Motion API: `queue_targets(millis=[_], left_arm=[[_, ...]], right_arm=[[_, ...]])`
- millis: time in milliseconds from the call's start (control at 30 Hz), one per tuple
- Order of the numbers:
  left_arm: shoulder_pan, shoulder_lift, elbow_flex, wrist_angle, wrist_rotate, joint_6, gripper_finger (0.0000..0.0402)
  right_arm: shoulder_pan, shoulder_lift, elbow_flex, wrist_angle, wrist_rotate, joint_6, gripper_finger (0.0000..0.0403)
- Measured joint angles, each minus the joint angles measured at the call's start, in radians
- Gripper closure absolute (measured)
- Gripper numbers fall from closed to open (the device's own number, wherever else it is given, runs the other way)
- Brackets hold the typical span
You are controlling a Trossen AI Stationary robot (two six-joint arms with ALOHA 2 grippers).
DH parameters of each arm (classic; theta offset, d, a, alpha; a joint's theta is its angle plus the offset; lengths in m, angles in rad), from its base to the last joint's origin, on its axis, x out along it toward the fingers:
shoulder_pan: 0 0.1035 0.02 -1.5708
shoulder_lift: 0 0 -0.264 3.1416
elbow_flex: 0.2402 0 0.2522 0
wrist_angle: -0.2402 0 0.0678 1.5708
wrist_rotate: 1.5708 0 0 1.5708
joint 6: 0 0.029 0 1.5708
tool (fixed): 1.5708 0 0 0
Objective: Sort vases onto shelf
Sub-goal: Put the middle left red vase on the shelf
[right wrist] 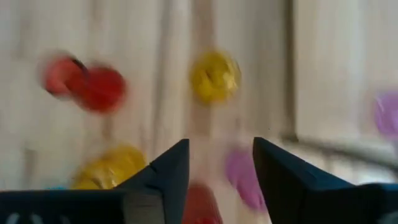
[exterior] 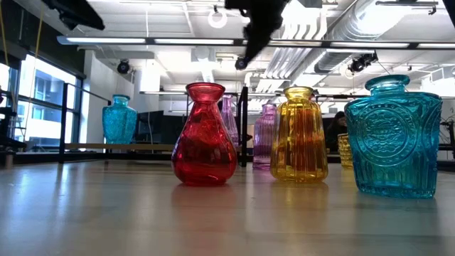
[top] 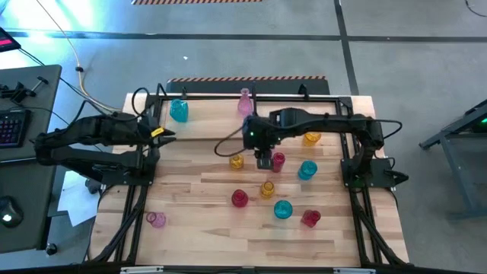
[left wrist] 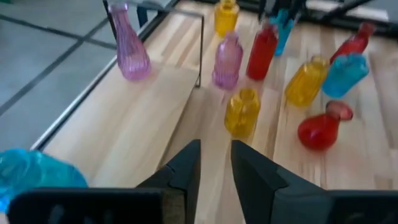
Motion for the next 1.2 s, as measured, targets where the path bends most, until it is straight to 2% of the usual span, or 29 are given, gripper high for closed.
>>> queue_targets(millis=[67, 133, 300, 400, 500, 633, 900, 1067, 1200], left_arm=[[-0.001, -0.003, 0.0, -0.035, 0.0, -0.024, 0.0313], [-0.001, -0.003, -0.003, -0.059, -0.001, -0.051, 0.0312], [-0.001, -0.013, -0.086, -0.029, -0.004, -0.076, 0.0316], [-0.001, -0.013, -0.14, -0.026, -0.004, -0.077, 0.0316], [-0.001, -0.012, -0.172, -0.022, -0.004, -0.095, 0.0316], [-0.016, -0.024, -0.192, 0.061, -0.003, -0.113, 0.0316], [-0.039, -0.047, -0.192, 0.143, -0.012, -0.011, 0.0316], [-0.039, -0.047, -0.192, 0.162, -0.022, -0.052, 0.0316], [-0.04, -0.046, -0.215, 0.293, 0.039, -0.122, 0.0316]], right_arm=[[0.011, 0.0, -0.003, -0.013, 0.053, 0.026, 0.0229], [0.015, -0.001, -0.016, 0.021, 0.051, 0.029, 0.0225], [0.015, -0.001, -0.089, 0.279, -0.058, -0.03, 0.0224], [0.016, -0.001, -0.136, 0.401, -0.07, -0.043, 0.0224], [0.008, -0.001, -0.165, 0.446, -0.074, -0.04, 0.0224], [-0.007, -0.001, -0.201, 0.463, -0.084, 0.004, 0.0224], [-0.012, 0.0, -0.224, 0.465, -0.153, 0.038, 0.0224], [0.001, 0.0, -0.224, 0.464, -0.156, 0.038, 0.0224], [0.022, 0.0, -0.224, 0.452, -0.141, 0.051, 0.0224]])
